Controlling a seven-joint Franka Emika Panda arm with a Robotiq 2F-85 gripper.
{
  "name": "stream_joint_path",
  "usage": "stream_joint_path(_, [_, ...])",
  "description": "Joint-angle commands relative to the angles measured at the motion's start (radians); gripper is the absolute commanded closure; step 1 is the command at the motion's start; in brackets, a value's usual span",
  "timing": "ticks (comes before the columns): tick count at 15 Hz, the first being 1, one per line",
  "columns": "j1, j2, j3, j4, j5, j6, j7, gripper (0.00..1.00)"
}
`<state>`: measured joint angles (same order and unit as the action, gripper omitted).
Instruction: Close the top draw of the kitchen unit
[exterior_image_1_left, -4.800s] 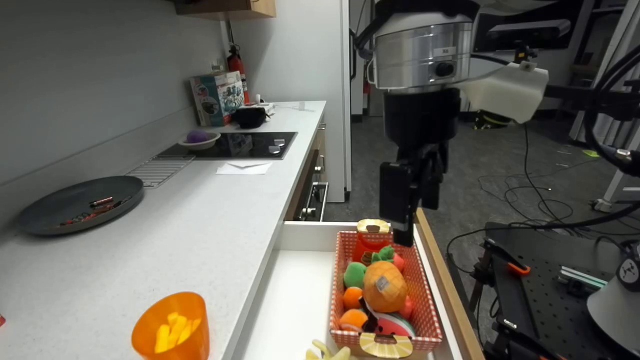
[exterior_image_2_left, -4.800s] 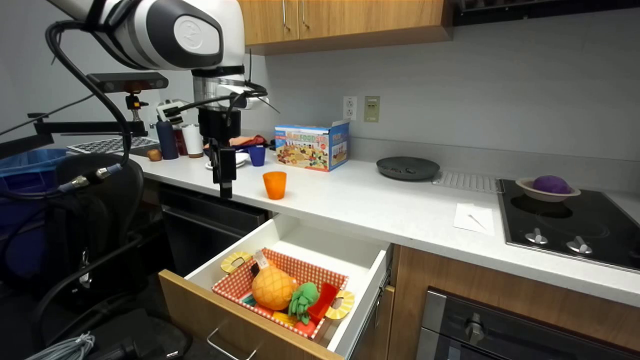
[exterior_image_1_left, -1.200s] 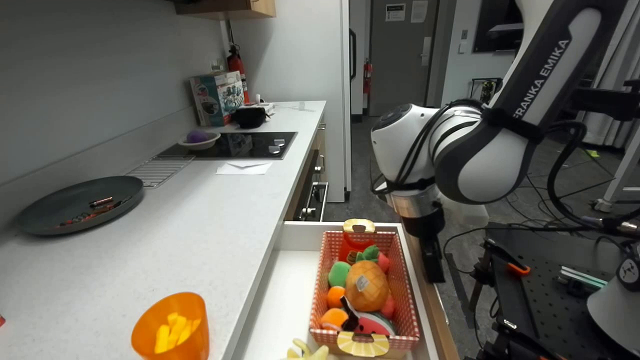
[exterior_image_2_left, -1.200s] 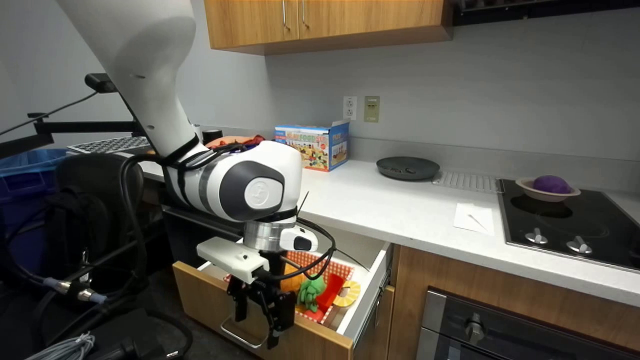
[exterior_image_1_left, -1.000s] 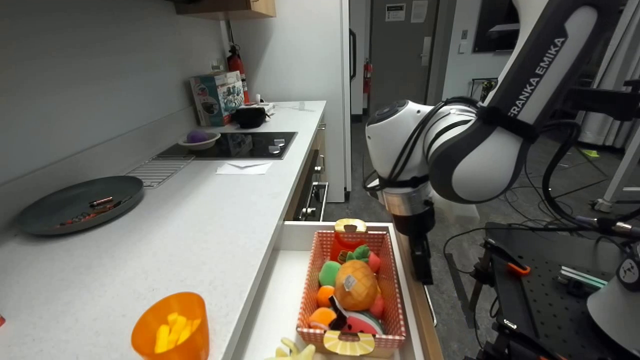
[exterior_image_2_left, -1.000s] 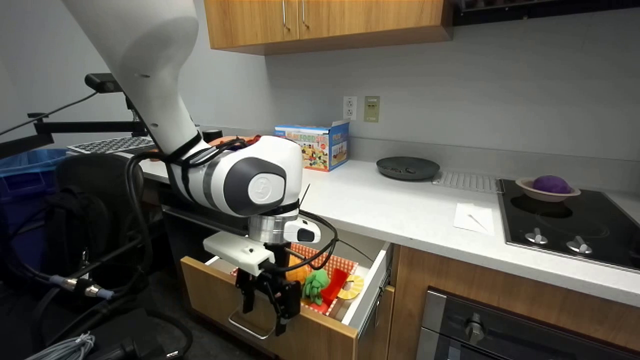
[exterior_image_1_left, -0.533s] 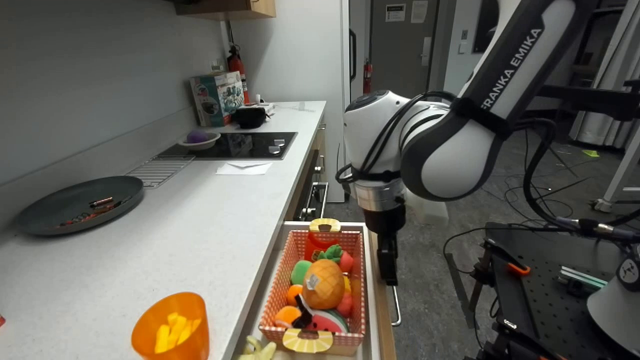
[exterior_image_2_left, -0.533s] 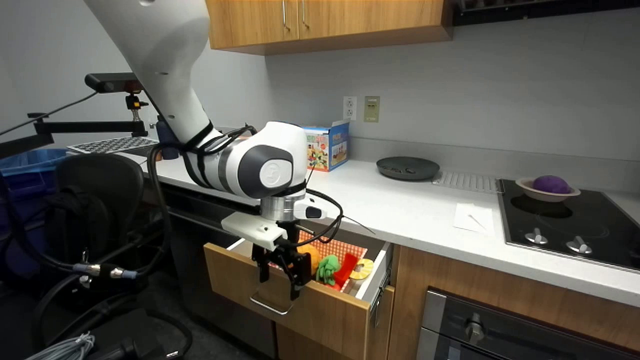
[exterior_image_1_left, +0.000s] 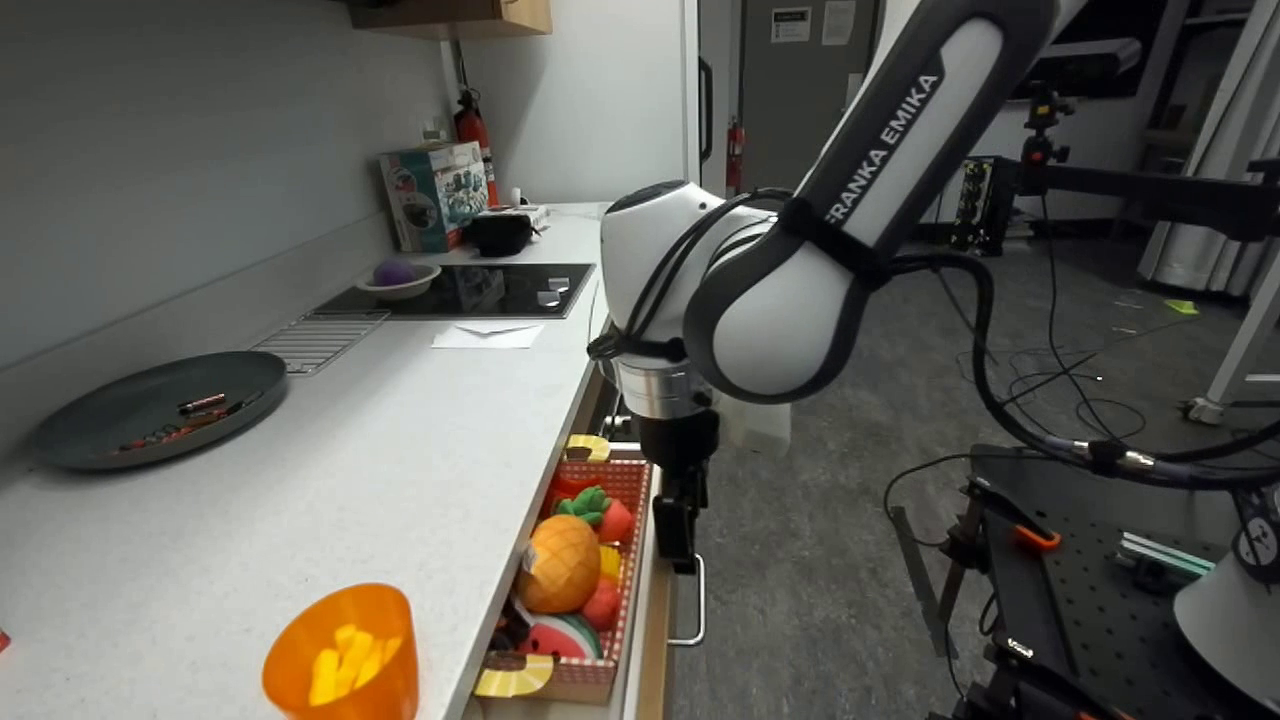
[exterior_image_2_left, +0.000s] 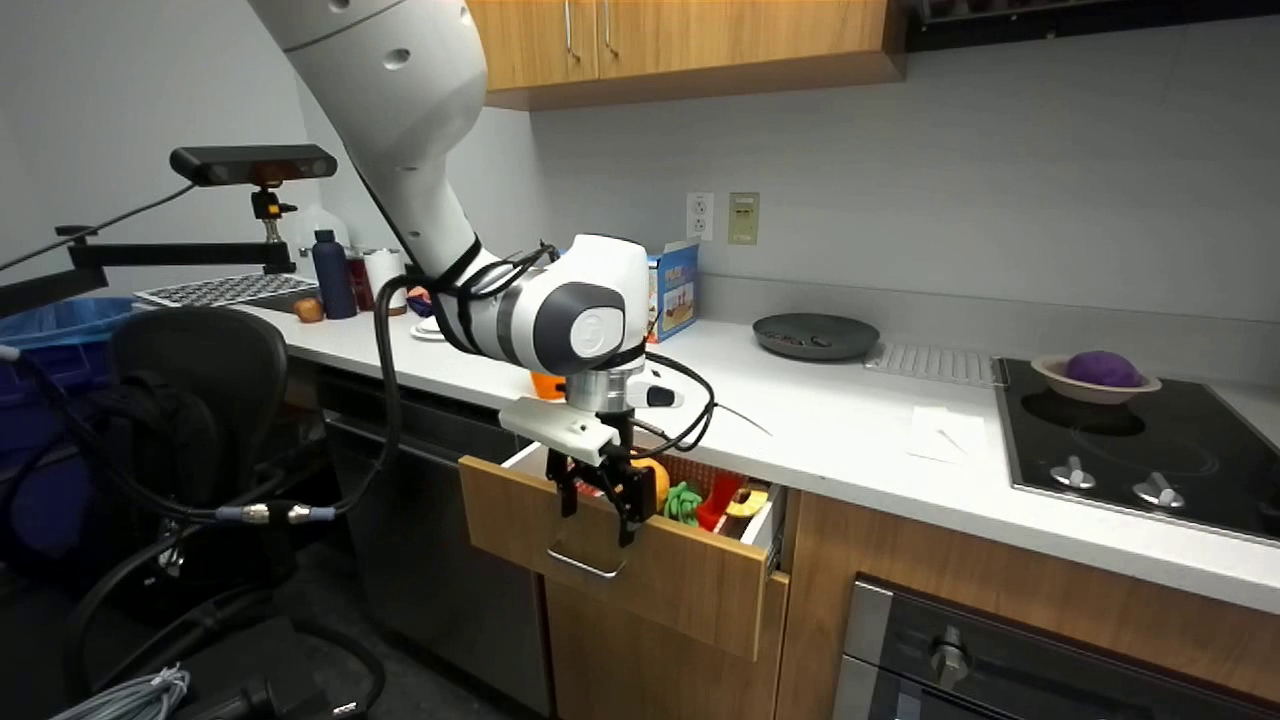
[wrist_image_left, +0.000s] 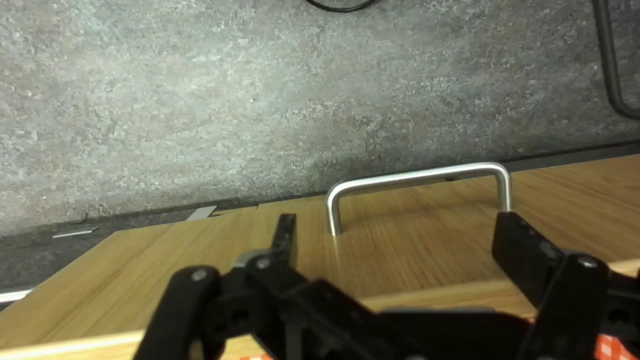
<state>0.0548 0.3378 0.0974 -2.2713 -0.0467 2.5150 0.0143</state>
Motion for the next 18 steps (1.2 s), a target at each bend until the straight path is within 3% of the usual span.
stream_joint_path(1, [0.016,0.110,-0.003,0.156,0.012,-0.011,-0.019,0.00])
stream_joint_path(5, [0.025,0.162,-0.012,0.240,0.000,0.013,-0.009,0.00])
stream_joint_path(8, [0.063,0.174,-0.046,0.253,-0.051,0.099,0.049,0.00])
stream_joint_path(14, [0.221,0.181,-0.188,0.225,-0.249,0.336,0.228,0.00])
stream_joint_path(18, [0.299,0.168,-0.269,0.192,-0.284,0.393,0.308,0.00])
